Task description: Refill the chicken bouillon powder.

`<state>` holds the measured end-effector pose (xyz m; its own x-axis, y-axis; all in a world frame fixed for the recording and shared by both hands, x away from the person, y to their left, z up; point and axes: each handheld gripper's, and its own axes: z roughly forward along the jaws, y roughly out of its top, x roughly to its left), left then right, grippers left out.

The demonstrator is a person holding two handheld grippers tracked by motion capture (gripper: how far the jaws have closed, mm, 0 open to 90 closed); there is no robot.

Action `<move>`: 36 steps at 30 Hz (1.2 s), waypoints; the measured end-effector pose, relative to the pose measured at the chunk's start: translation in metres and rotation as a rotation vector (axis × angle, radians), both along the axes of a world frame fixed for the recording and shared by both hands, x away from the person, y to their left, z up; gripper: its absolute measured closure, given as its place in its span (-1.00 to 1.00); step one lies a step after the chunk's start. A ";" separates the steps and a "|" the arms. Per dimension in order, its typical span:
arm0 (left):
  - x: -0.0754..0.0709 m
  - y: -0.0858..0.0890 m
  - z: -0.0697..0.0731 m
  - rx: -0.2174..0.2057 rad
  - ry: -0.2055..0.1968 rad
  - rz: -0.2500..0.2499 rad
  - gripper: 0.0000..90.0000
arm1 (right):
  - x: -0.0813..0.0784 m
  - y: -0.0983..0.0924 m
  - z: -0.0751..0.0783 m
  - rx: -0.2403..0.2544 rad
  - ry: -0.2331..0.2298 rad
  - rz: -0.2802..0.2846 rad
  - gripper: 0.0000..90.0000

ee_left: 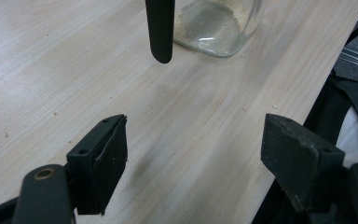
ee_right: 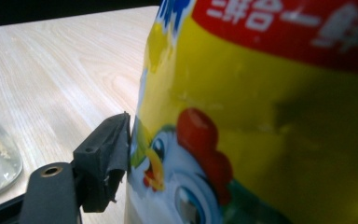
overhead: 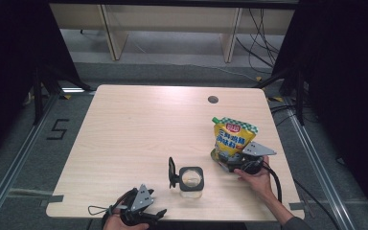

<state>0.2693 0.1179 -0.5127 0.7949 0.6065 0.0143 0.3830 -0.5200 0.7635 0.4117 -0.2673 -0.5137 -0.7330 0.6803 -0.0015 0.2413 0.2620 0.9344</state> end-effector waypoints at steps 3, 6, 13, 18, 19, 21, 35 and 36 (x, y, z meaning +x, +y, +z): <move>0.000 0.000 0.000 0.013 -0.002 -0.004 -0.50 | 0.007 0.001 -0.001 0.027 -0.034 0.004 -0.49; 0.000 0.000 0.000 -0.003 0.000 0.002 -0.50 | 0.008 0.003 0.000 0.062 0.028 -0.006 -0.50; 0.000 0.000 0.000 0.006 -0.004 -0.001 -0.50 | 0.012 0.007 0.002 0.026 -0.033 0.018 -0.40; -0.001 0.001 0.002 0.009 -0.004 -0.007 -0.50 | 0.005 0.014 0.008 -0.009 -0.042 0.019 -0.32; 0.000 0.001 0.001 0.009 -0.014 0.000 -0.50 | 0.005 0.015 0.009 -0.020 -0.057 0.024 -0.30; 0.000 0.001 0.002 0.003 -0.013 0.001 -0.50 | 0.001 0.017 0.011 -0.031 -0.059 0.021 -0.27; -0.001 0.005 0.005 0.006 -0.023 0.009 -0.50 | -0.035 0.021 0.050 -0.284 -0.275 0.075 -0.23; -0.002 0.005 0.005 0.004 -0.017 0.012 -0.50 | -0.038 0.021 0.053 -0.306 -0.303 0.084 -0.23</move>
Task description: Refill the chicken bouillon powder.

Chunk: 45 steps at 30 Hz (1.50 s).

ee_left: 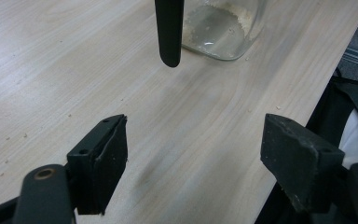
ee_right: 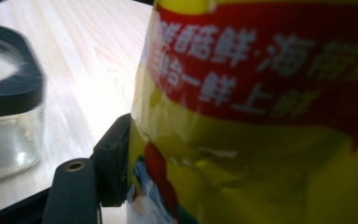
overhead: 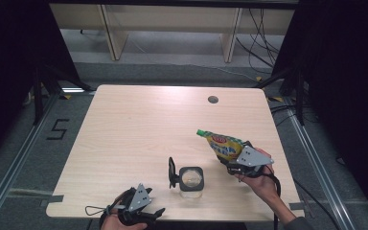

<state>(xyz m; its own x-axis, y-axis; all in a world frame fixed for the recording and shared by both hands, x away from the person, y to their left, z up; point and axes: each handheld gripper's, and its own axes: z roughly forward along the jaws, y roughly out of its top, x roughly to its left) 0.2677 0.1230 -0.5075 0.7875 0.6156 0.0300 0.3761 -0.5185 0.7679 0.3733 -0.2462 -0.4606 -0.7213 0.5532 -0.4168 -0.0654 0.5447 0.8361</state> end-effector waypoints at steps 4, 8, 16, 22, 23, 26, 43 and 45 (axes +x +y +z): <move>0.001 0.000 0.000 0.009 -0.006 -0.004 -0.50 | -0.007 0.005 0.007 -0.051 -0.041 0.019 -0.23; 0.001 0.000 0.000 0.001 -0.002 -0.003 -0.50 | -0.012 0.006 0.011 -0.091 -0.071 0.019 -0.23; 0.001 0.001 0.000 0.021 -0.008 -0.006 -0.50 | -0.037 0.000 0.019 -0.194 -0.162 0.026 -0.23; 0.001 -0.001 -0.002 0.007 -0.004 -0.004 -0.50 | -0.055 -0.007 0.019 -0.290 -0.220 0.022 -0.23; 0.001 -0.001 -0.002 0.006 -0.004 -0.004 -0.50 | -0.056 -0.007 0.020 -0.310 -0.237 0.030 -0.23; 0.002 0.001 -0.001 0.027 -0.006 -0.010 -0.50 | -0.061 -0.010 0.019 -0.328 -0.235 0.013 -0.23; 0.001 -0.001 -0.003 0.005 0.005 -0.011 -0.50 | -0.058 -0.002 0.014 -0.506 -0.328 0.061 -0.23; 0.001 0.000 -0.002 0.016 0.003 -0.004 -0.50 | -0.058 -0.001 0.013 -0.520 -0.344 0.050 -0.23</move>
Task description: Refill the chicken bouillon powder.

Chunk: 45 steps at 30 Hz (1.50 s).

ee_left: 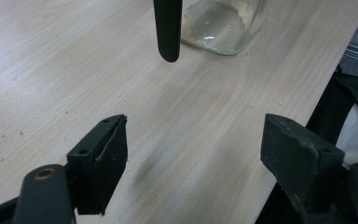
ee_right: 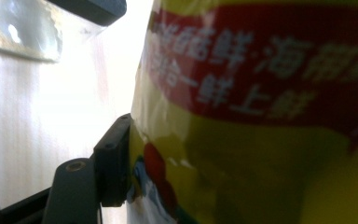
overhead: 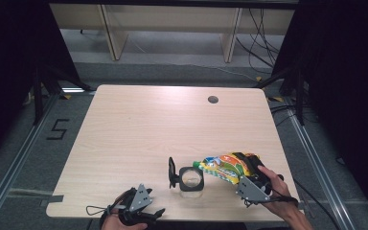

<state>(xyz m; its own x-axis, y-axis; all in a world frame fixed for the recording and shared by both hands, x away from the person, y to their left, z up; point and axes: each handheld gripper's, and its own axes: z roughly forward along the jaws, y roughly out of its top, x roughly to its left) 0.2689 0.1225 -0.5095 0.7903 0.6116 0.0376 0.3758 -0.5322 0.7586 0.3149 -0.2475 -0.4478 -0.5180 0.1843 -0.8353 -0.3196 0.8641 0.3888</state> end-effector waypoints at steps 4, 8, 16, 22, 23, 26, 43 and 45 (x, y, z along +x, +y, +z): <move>0.000 0.000 -0.001 -0.002 -0.001 -0.004 -0.50 | -0.001 0.002 -0.001 -0.053 -0.030 0.019 -0.23; 0.000 0.000 -0.001 -0.004 -0.003 -0.005 -0.50 | -0.006 0.004 -0.001 -0.090 -0.059 -0.006 -0.23; 0.000 0.000 -0.001 -0.006 -0.001 -0.003 -0.50 | -0.009 0.006 -0.001 -0.199 -0.140 0.002 -0.23; 0.001 0.001 -0.001 0.007 -0.005 -0.006 -0.50 | -0.010 0.011 -0.002 -0.284 -0.197 0.027 -0.23; 0.001 0.001 -0.001 0.000 -0.004 -0.004 -0.50 | -0.010 0.012 -0.002 -0.303 -0.211 0.037 -0.23; 0.000 0.000 -0.001 -0.006 -0.001 -0.005 -0.50 | -0.011 0.014 -0.004 -0.330 -0.232 0.042 -0.23; 0.001 0.000 -0.002 0.001 0.004 -0.010 -0.50 | -0.014 0.020 -0.010 -0.448 -0.289 0.072 -0.23; 0.001 0.000 -0.002 0.004 0.000 -0.012 -0.50 | -0.014 0.021 -0.011 -0.459 -0.289 0.077 -0.23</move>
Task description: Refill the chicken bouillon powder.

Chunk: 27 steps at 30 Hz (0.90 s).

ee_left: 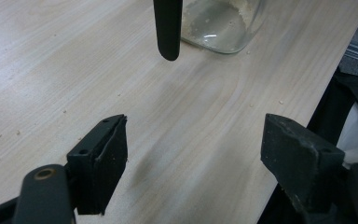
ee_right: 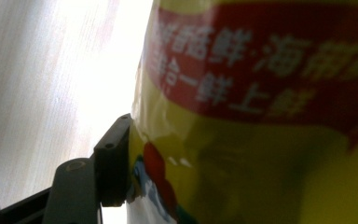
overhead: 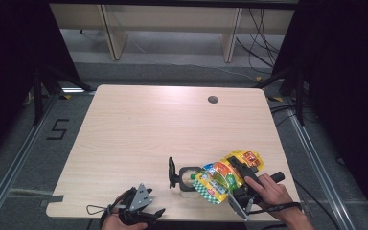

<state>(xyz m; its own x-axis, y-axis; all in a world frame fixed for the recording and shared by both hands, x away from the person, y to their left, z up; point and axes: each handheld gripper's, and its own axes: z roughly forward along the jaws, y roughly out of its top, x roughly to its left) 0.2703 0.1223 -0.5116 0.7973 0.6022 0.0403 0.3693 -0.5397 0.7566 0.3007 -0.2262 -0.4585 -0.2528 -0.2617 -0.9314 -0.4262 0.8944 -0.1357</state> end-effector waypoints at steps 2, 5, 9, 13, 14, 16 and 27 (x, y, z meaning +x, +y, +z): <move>0.000 0.000 0.000 -0.002 0.001 0.000 -0.50 | 0.001 0.001 -0.001 -0.020 -0.016 0.007 -0.23; 0.000 -0.001 0.000 -0.003 0.005 0.000 -0.50 | 0.001 0.003 0.001 -0.039 -0.025 0.012 -0.22; 0.000 -0.001 -0.001 -0.003 0.006 0.001 -0.50 | 0.000 0.004 0.000 -0.032 -0.055 0.000 -0.22; 0.000 0.000 0.000 0.012 0.004 -0.006 -0.50 | -0.004 0.005 -0.001 -0.053 -0.061 -0.045 -0.22; 0.000 -0.001 0.000 0.011 0.002 -0.007 -0.50 | -0.003 0.006 -0.001 -0.056 -0.066 -0.042 -0.22; 0.000 -0.001 0.000 0.009 0.003 -0.005 -0.50 | -0.001 0.007 0.001 -0.058 -0.076 -0.038 -0.22; 0.000 -0.002 -0.001 -0.003 0.005 -0.013 -0.50 | -0.002 0.009 0.002 -0.075 -0.074 -0.057 -0.22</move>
